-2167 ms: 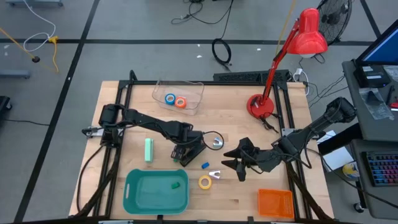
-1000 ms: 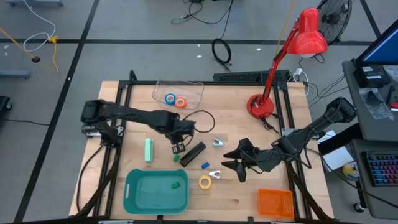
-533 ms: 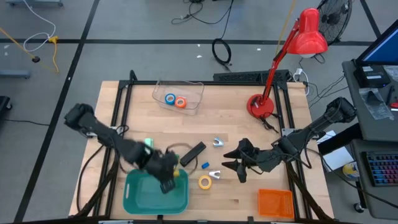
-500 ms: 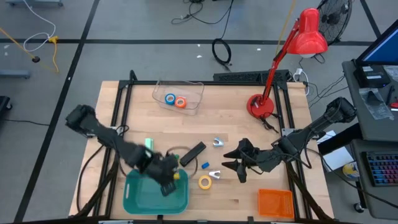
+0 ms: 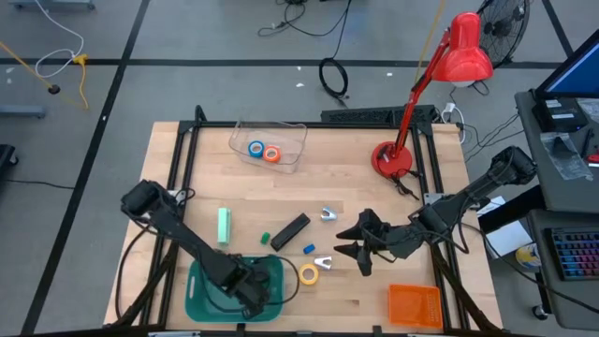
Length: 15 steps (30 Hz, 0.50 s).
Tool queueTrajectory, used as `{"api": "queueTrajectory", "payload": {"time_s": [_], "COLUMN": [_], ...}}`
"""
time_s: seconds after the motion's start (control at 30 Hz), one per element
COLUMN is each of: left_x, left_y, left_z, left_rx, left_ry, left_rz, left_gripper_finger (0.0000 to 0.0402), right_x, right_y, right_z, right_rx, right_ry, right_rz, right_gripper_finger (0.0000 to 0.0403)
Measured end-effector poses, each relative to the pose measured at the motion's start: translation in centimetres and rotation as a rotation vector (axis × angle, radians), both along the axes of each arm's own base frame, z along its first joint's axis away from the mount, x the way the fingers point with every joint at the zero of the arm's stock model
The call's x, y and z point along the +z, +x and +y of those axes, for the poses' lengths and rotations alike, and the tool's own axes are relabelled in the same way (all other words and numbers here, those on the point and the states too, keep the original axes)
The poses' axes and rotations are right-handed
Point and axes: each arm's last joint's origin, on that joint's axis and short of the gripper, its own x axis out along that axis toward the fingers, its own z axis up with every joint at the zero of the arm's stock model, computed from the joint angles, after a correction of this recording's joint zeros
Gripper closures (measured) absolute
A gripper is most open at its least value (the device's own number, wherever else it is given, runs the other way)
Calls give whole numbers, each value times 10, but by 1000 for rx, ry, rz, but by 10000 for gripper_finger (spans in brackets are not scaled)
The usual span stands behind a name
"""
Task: Pick and place Stapler, Stapler remover, tape
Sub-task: Put the small yellow stapler into the green bin
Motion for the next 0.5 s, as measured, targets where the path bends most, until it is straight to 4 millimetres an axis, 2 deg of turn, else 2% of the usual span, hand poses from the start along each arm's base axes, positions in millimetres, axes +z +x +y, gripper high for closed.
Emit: {"api": "queueTrajectory", "payload": {"time_s": [0.5], "left_x": [-12], "left_y": [15], "left_z": [10], "left_rx": [-54], "left_ry": [5], "left_rz": [-12], "left_gripper_finger": [333], "right_x": [0], "right_y": [0], "right_z": [0], "right_rx": [6], "right_ry": [-17], "right_rz": [2], "right_gripper_finger": [218]}}
